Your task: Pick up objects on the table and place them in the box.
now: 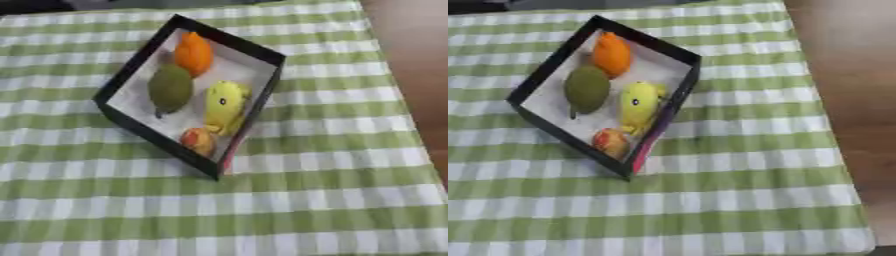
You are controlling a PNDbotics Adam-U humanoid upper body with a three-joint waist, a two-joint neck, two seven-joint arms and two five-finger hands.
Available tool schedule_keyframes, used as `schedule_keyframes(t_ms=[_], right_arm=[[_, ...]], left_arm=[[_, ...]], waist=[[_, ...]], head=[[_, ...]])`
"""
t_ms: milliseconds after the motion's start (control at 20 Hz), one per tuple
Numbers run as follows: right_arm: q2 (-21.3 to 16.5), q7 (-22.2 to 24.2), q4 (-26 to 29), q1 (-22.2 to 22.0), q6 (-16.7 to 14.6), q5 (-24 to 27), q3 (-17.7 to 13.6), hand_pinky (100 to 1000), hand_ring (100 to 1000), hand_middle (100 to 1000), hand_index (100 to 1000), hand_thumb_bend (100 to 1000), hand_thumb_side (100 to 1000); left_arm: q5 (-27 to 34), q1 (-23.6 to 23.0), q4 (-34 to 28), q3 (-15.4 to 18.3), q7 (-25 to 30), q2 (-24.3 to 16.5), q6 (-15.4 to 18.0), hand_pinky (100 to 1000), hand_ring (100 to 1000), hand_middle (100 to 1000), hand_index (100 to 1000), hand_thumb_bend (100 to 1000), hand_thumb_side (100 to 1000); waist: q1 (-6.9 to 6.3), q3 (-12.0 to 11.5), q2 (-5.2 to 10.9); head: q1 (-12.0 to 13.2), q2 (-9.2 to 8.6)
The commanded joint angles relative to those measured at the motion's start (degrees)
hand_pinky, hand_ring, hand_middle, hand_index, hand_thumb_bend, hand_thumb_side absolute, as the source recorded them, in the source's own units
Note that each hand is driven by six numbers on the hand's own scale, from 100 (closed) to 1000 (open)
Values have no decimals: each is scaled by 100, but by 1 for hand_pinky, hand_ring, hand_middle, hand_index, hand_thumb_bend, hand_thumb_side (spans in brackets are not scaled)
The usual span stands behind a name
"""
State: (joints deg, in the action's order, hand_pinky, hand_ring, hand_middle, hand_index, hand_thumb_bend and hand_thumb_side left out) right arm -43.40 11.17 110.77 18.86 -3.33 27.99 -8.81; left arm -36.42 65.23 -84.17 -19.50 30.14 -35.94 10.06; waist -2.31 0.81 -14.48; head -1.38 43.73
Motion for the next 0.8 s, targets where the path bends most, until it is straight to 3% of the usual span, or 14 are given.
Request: schedule_keyframes(t_ms=[50,400,800], right_arm=[[-237,4,46,71,9,32,-59,1000,770,648,812,100,437],[-279,-19,61,118,0,71,-75,1000,771,649,813,100,418],[-291,-57,93,104,-19,84,-97,1000,770,649,813,100,423]], left_arm=[[368,225,-569,-272,229,-6,-45,659,609,496,511,453,100],[945,192,-1067,-1082,699,-38,-420,658,611,500,517,420,100],[435,-82,-7,-1519,864,191,-454,656,615,503,522,402,100]], waist=[[-64,-8,251],[-94,-14,259],[-97,16,238]], head=[[-6,-21],[26,-28],[77,-35]])
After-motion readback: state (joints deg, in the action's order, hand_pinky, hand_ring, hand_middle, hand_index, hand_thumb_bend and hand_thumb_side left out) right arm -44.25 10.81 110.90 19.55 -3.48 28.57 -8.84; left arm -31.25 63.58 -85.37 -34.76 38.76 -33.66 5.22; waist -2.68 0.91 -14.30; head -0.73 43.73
